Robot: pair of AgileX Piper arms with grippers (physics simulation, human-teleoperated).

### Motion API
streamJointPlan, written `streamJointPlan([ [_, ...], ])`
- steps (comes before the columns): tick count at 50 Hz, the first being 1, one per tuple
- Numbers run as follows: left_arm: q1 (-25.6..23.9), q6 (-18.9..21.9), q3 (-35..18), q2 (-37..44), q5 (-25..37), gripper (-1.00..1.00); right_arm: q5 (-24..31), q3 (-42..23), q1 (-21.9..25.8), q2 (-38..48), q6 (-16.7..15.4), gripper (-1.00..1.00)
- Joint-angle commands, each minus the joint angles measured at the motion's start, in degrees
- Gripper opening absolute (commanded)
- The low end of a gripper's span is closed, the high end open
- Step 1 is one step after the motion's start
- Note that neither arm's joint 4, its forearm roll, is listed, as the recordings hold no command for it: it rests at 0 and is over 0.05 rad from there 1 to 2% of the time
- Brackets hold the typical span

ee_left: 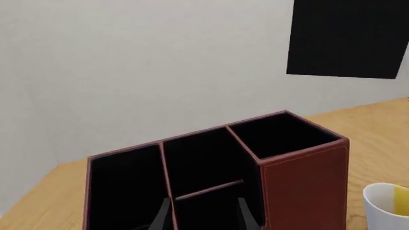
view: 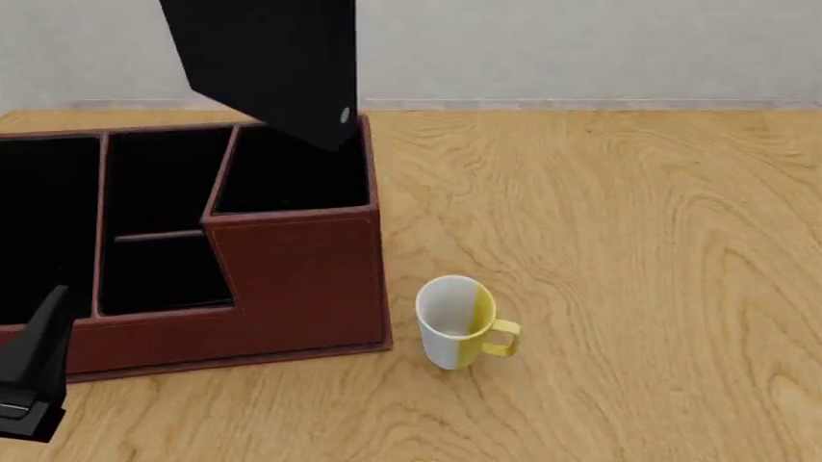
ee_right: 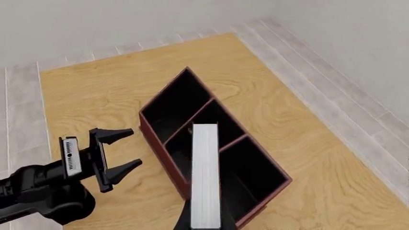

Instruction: Pick up the book and place it in the right compartment of the caddy.

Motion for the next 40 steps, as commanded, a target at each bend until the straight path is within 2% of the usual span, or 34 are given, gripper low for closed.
streamJointPlan([
  [1,-0.3,0.6,0.0,0.0,0.2,1.0,-2.0,-0.7,-2.3,2.0,2.5,-1.0],
  [21,-0.5,1.1,-0.3,0.0,1.0,1.0,-5.1,-1.0,-5.7,6.7,5.3,-1.0],
  [40,0.0,1.4,0.5,0.0,-0.1,1.0,-7.8,-2.4,-8.2,12.3,6.1,-1.0],
])
